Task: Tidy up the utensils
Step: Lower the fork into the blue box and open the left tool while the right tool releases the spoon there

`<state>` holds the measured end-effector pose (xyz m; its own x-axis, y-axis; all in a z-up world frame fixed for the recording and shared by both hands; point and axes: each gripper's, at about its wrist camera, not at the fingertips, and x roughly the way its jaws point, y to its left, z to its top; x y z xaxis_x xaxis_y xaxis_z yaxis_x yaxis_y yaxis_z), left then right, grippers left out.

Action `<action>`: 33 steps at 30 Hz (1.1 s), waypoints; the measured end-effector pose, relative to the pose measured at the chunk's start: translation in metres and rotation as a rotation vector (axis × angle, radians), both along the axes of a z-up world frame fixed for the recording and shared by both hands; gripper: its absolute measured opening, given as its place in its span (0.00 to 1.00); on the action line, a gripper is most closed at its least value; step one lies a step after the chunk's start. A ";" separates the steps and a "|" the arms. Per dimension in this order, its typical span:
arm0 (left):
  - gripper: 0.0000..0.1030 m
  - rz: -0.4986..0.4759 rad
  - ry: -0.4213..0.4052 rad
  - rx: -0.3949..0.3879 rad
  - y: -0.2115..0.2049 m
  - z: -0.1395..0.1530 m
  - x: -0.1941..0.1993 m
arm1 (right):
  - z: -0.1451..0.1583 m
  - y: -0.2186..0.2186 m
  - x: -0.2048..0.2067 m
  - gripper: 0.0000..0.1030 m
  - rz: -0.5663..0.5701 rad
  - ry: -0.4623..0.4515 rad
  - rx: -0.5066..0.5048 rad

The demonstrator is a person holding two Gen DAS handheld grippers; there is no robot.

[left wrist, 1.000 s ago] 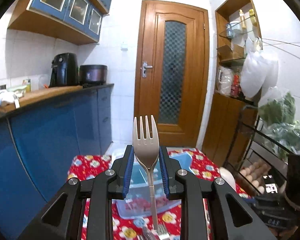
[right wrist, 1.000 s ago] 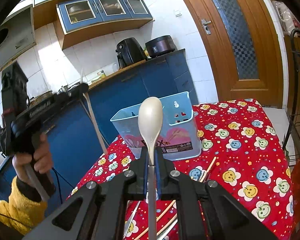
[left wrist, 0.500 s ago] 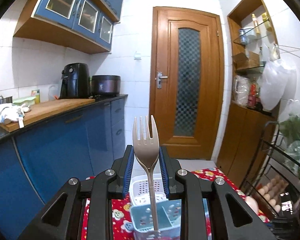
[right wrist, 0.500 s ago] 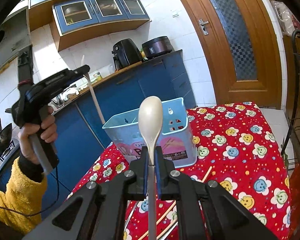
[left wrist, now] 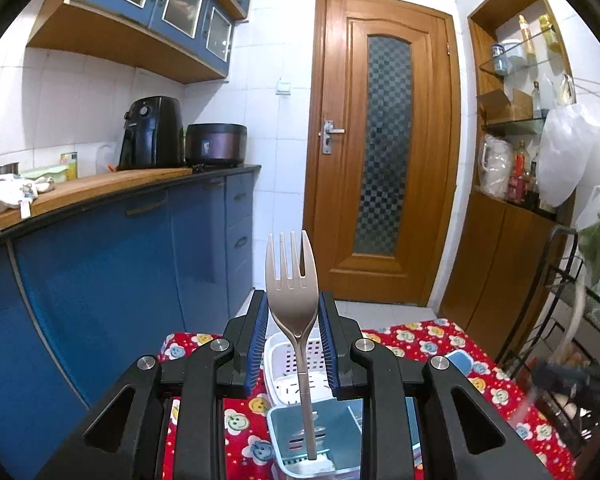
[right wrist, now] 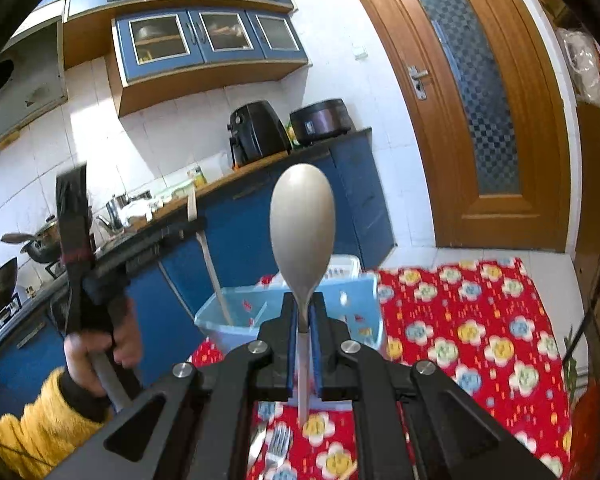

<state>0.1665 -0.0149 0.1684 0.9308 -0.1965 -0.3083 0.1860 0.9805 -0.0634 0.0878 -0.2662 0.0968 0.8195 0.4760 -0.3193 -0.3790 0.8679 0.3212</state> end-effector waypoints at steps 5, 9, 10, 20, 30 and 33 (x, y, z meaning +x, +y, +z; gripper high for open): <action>0.25 -0.016 0.008 0.000 -0.002 -0.007 0.002 | 0.014 0.004 0.022 0.08 -0.015 -0.026 -0.016; 0.25 -0.027 0.017 -0.005 -0.001 -0.012 0.008 | 0.027 0.004 0.034 0.08 -0.034 -0.064 -0.040; 0.25 -0.029 0.019 -0.007 0.000 -0.013 0.009 | 0.029 0.003 0.037 0.08 -0.039 -0.068 -0.042; 0.25 -0.048 0.070 -0.037 0.001 -0.036 0.019 | -0.002 0.009 0.069 0.08 -0.064 0.006 -0.128; 0.25 -0.075 0.090 -0.054 -0.001 -0.046 0.015 | -0.024 0.020 0.069 0.08 -0.037 0.050 -0.152; 0.25 -0.096 0.099 -0.053 -0.003 -0.049 0.013 | -0.026 0.021 0.068 0.22 -0.041 0.060 -0.149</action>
<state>0.1793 -0.0181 0.1198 0.8727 -0.3012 -0.3843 0.2688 0.9534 -0.1368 0.1563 -0.2455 0.0708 0.8145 0.3865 -0.4327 -0.3263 0.9218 0.2091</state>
